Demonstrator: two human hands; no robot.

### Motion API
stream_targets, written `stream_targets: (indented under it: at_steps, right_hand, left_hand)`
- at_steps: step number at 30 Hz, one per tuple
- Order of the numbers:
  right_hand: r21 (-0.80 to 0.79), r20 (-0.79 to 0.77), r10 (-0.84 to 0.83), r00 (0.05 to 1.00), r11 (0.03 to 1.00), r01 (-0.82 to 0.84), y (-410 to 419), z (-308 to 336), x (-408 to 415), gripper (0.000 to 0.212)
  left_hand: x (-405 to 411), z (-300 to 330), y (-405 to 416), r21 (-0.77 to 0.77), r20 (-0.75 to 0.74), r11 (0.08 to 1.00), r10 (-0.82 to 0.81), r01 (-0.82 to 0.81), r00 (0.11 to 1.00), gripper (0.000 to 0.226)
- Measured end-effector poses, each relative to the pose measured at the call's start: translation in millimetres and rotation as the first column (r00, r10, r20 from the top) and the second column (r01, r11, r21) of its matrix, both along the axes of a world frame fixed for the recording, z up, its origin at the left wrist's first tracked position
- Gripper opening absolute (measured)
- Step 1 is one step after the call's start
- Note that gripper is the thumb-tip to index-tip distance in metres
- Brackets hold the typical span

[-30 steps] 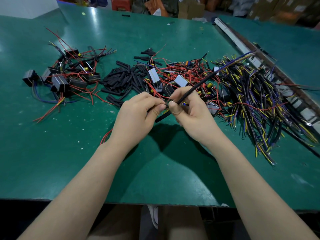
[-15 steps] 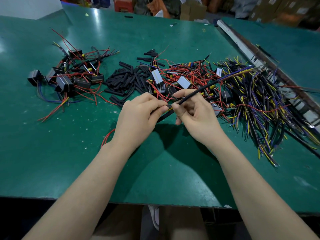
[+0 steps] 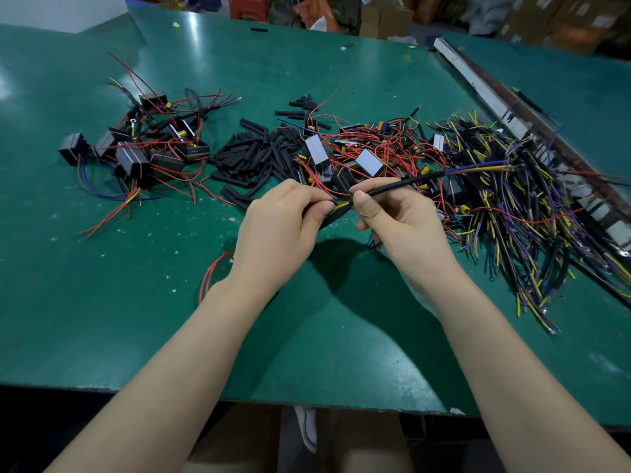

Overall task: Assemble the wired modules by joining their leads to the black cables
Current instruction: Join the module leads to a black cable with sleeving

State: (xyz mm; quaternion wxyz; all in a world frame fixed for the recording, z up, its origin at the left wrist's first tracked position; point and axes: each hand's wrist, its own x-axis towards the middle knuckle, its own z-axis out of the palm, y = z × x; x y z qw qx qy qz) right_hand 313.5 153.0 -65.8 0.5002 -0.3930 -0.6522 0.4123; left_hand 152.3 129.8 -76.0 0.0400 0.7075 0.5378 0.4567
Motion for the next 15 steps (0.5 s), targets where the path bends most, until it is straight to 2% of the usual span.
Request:
stream_targets:
  at_steps: [9,15]
  right_hand:
    - [-0.002,0.005,0.066,0.998,0.998,-0.066,-2.2,3.3,0.5,0.016]
    - [-0.096,-0.152,-0.023,0.988,0.995,0.008,1.3,2.6,0.9,0.018]
  left_hand:
    - [0.4,1.1,0.0,-0.019,0.024,0.996,-0.084,0.085,0.996,0.020]
    - [-2.5,1.3,0.1,-0.037,0.046,0.998,-0.052,0.054,0.998,0.019]
